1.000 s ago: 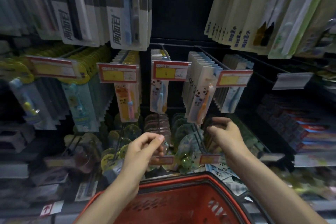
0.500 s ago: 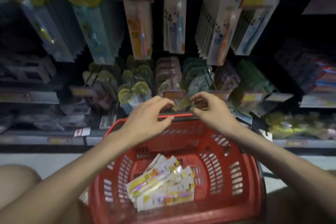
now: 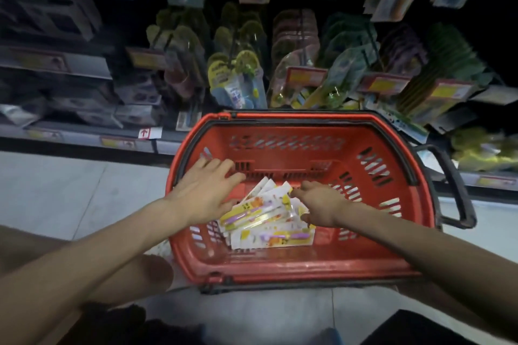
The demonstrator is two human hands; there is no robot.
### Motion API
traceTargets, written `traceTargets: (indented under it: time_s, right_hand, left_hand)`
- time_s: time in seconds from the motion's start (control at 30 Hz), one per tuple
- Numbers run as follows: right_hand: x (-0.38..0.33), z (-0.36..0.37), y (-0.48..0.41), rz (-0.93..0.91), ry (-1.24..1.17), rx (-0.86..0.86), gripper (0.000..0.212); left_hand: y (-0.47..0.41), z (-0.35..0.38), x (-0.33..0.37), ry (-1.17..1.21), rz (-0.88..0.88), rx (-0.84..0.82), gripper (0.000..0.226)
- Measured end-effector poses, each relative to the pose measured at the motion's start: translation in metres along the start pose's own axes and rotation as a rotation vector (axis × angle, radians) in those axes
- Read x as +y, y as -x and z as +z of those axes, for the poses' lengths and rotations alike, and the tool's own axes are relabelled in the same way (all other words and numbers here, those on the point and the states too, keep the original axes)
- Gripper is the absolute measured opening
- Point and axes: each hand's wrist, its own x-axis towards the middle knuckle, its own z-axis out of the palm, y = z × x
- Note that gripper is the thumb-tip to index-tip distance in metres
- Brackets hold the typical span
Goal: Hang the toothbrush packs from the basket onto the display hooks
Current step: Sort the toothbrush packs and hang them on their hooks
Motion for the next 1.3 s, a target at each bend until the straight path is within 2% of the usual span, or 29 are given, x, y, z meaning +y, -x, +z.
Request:
traceTargets:
  time_s: [0.1, 0.23, 0.47, 0.6, 0.67, 0.83, 1.0, 1.17, 1.3]
  right_hand:
    - [-0.01, 0.017, -0.024, -0.036, 0.117, -0.082, 0.066]
    - [-0.023, 0.031, -0.048, -0.048, 0.122, -0.113, 0.068]
    - [-0.034, 0.047, -0.087, -0.057, 0.12, -0.079, 0.121]
    - [-0.043, 0.056, -0.098, -0.087, 0.16, -0.109, 0.129]
    - [-0.044, 0.058, -0.1, -0.085, 0.149, -0.092, 0.126]
    - [-0.033, 0.057, -0.095, -0.095, 0.105, -0.012, 0.094]
    - [-0.02, 0.061, -0.084, -0.127, 0.079, 0.031, 0.073]
    - [-0.013, 0.035, -0.067, -0.108, 0.09, 0.049, 0.065]
    - [-0.012, -0.002, -0.044, -0.16, 0.062, 0.145, 0.054]
  left_hand:
    - [0.003, 0.007, -0.003, -0.056, -0.002, -0.049, 0.051]
    - [0.001, 0.011, -0.004, -0.088, 0.004, -0.03, 0.048]
    - [-0.003, 0.015, -0.004, -0.111, -0.038, -0.028, 0.041]
    - [-0.002, 0.016, -0.005, -0.11, -0.035, -0.006, 0.039]
    - [-0.002, 0.017, -0.006, -0.109, -0.038, -0.004, 0.04]
    - [-0.002, 0.02, -0.006, -0.125, -0.026, 0.016, 0.039]
    - [-0.003, 0.02, -0.007, -0.105, -0.038, 0.001, 0.042]
    - [-0.006, 0.014, -0.004, -0.079, -0.039, -0.001, 0.043]
    - [-0.012, 0.004, 0.001, -0.023, -0.04, 0.016, 0.042]
